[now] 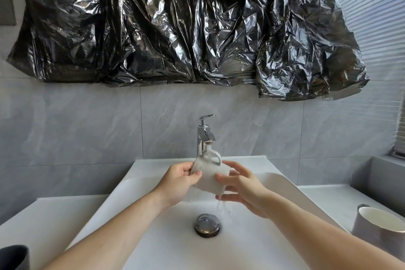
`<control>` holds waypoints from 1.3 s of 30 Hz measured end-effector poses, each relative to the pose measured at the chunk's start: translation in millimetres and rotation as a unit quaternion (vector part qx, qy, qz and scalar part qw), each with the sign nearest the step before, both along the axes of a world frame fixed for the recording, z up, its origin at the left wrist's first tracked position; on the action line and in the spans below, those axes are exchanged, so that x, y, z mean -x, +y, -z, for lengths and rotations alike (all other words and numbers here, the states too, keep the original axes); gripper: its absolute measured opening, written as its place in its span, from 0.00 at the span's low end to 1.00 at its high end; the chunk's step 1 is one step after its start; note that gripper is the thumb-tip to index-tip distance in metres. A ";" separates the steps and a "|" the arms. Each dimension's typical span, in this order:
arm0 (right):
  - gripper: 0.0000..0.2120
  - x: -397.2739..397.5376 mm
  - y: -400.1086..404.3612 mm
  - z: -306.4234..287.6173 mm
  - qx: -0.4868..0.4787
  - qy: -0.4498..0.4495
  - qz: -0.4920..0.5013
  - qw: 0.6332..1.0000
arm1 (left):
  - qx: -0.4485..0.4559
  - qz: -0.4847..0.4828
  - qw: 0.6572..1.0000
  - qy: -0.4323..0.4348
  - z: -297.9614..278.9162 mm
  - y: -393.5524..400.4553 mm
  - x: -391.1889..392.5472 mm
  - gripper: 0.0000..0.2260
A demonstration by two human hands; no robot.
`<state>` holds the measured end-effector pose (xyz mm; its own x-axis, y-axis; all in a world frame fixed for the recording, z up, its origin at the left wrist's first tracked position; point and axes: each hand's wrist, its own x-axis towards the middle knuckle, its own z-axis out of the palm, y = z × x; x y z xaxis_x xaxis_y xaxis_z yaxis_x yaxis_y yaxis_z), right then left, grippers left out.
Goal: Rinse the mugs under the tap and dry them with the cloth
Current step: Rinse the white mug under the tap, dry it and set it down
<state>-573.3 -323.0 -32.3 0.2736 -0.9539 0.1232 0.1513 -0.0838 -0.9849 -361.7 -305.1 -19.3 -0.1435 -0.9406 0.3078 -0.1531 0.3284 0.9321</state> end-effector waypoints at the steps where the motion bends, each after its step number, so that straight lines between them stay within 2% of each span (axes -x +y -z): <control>1: 0.27 -1.1 0.1 0.9 0.008 0.011 0.005 1.000 | -0.004 -0.009 1.000 0.001 -0.8 -0.5 0.0 0.08; 8: 0.23 -4.8 3.5 0.6 0.028 0.051 0.025 0.998 | -0.016 -0.046 0.997 -0.063 -4.0 6.0 -1.1 0.11; 12: 0.24 -3.9 3.9 0.7 0.033 0.046 0.030 0.998 | -0.025 -0.044 0.996 -0.070 -4.5 6.6 -0.5 0.18; 16: 0.26 -6.1 2.8 1.7 0.069 0.071 0.053 0.994 | -0.038 -0.062 0.993 -0.090 -1.7 3.8 -0.5 0.18; 19: 0.27 -6.4 3.1 2.8 0.108 0.099 0.063 0.987 | -0.070 -0.066 0.993 -0.062 -0.8 2.4 2.6 0.11; 24: 0.31 -8.3 2.8 0.8 0.142 0.112 0.073 0.981 | -0.117 -0.063 0.991 -0.011 -0.5 4.4 3.5 0.11; 27: 0.36 -9.2 3.2 -3.0 0.147 0.106 0.084 0.980 | -0.159 -0.043 0.986 0.032 0.0 4.7 3.3 0.11; 29: 0.43 -7.7 1.8 -4.8 0.144 0.098 0.092 0.980 | -0.177 -0.037 0.981 0.067 -1.3 3.0 2.1 0.12; 32: 0.50 -7.5 0.2 -2.5 0.096 0.066 0.071 0.991 | -0.191 -0.024 0.976 0.102 -3.9 3.8 0.2 0.13; 33: 0.47 -8.2 -0.1 -0.4 0.081 0.066 0.057 0.993 | -0.198 -0.016 0.973 0.113 -4.2 4.6 -0.2 0.13; 36: 0.29 -10.2 0.5 1.3 0.083 0.082 0.035 0.993 | -0.225 0.005 0.964 0.143 -4.8 6.9 -0.2 0.14; 37: 0.28 -11.5 2.3 0.1 0.085 0.073 0.042 0.993 | -0.233 0.010 0.961 0.148 -5.1 7.6 -0.1 0.14; 39: 0.32 -14.0 2.0 -2.4 0.091 0.061 0.066 0.992 | -0.242 0.016 0.959 0.144 -5.9 7.6 0.0 0.14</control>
